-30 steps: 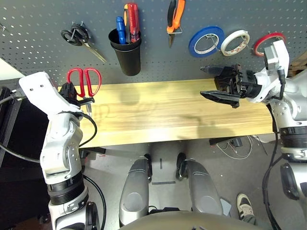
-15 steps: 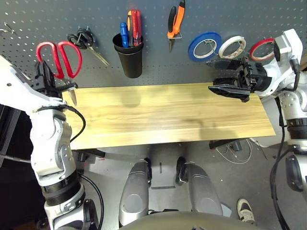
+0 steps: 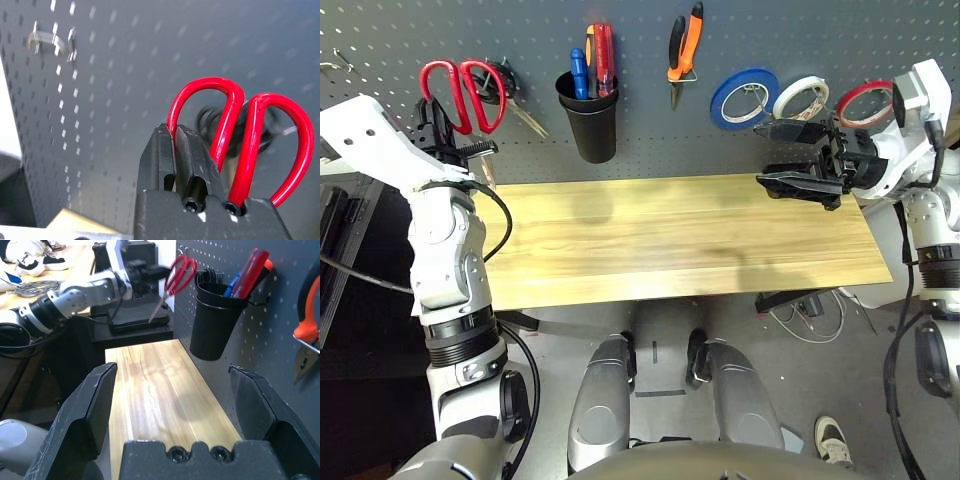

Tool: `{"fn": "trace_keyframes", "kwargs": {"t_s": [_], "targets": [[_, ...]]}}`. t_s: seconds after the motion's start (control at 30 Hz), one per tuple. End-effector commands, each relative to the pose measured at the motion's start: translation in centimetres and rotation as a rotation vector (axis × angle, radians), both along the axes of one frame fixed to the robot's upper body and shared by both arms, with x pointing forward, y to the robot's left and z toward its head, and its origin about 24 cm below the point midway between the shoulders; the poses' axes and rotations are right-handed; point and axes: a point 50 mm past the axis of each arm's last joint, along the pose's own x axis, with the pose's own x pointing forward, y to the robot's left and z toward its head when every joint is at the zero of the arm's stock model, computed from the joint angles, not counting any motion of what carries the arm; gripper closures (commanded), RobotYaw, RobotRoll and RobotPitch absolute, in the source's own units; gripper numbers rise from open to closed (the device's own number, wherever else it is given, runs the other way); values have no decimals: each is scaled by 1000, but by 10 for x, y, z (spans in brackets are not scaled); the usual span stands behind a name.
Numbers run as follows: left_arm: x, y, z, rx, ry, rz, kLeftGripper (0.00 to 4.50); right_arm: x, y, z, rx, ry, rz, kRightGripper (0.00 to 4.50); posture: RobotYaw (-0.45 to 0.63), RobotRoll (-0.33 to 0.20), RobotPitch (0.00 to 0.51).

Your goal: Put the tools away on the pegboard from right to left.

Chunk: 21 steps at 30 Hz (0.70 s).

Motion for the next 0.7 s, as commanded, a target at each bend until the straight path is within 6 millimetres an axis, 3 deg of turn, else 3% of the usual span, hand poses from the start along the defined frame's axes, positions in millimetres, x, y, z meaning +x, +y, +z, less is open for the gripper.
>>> {"fn": "trace_keyframes", "kwargs": {"t_s": [0.03,0.4,0.53,0.7], "targets": [[7,2,0,-23,-15,21,4443,-4,-2,2,19,-10,-8,0,0,0,166],[37,-18,-11,-66,24,-51,4443,-5,1,1,34,-11,-20,0,-17,0,168],[42,-26,-21,-86,66,-79,3256,-5,2,0,37,-10,-26,0,-19,0,167],[43,-43,-43,-71,182,-197,1327,-4,0,-3,40,-2,-51,0,-17,0,166]]}}
